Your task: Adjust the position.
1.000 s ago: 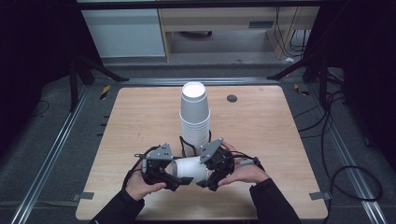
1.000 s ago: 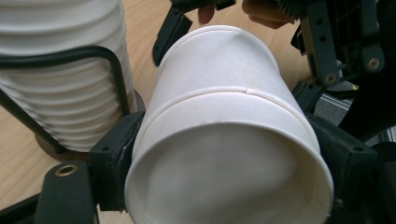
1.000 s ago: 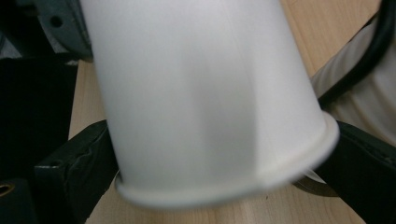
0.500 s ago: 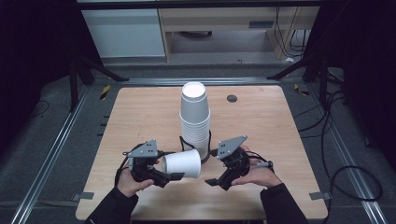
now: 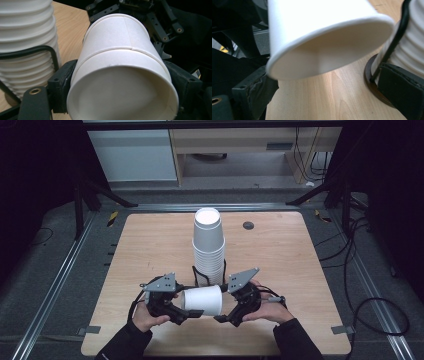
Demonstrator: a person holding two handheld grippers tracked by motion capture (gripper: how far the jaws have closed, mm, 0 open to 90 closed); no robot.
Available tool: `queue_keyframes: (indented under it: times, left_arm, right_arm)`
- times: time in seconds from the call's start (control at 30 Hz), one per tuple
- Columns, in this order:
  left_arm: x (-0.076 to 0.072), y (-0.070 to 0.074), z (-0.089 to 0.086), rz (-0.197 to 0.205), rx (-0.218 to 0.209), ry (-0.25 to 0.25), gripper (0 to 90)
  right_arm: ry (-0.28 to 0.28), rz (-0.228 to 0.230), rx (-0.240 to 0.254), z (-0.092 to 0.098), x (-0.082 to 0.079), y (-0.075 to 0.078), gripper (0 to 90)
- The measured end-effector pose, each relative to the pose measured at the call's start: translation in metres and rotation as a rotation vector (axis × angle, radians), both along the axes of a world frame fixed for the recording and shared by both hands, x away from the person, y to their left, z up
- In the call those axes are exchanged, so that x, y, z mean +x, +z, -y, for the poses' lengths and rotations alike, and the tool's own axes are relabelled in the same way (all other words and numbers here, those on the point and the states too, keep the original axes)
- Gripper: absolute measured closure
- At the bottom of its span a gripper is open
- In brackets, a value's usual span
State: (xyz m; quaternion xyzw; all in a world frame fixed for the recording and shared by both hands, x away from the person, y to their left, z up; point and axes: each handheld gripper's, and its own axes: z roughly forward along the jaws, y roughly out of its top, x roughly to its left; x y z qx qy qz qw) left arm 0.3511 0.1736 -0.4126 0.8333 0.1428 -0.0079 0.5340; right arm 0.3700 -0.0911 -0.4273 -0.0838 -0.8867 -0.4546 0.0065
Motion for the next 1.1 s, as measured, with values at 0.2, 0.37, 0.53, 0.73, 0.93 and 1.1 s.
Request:
queue_keyframes:
  times: [0.2, 0.37, 0.53, 0.73, 0.93, 1.1]
  left_arm:
    - [-0.0012, -0.0015, 0.0054, -0.009, -0.005, -0.027, 20.0]
    - [-0.0018, -0.0022, 0.0075, -0.010, -0.003, -0.039, 20.0]
    - [-0.0013, -0.0037, 0.0080, -0.014, 0.000, -0.039, 20.3]
    - [-0.0009, -0.0036, 0.0080, -0.016, -0.001, -0.038, 20.5]
    - [-0.0005, -0.0044, 0.0088, -0.020, 0.007, -0.037, 20.1]
    - [-0.0023, -0.0010, 0.0077, 0.008, 0.024, -0.016, 19.2]
  right_arm:
    - [0.033, -0.017, 0.022, -0.0056, 0.0001, -0.0031, 3.2]
    - [0.062, -0.036, 0.037, -0.0092, -0.0001, -0.0048, 5.6]
    - [0.066, -0.039, 0.040, -0.0095, 0.0001, -0.0063, 7.2]
    - [0.056, -0.041, 0.044, -0.0079, 0.0000, -0.0053, 8.9]
    - [0.057, -0.044, 0.033, -0.0084, 0.0003, -0.0067, 9.3]
    - [0.050, -0.043, 0.027, -0.0054, 0.0008, -0.0051, 9.1]
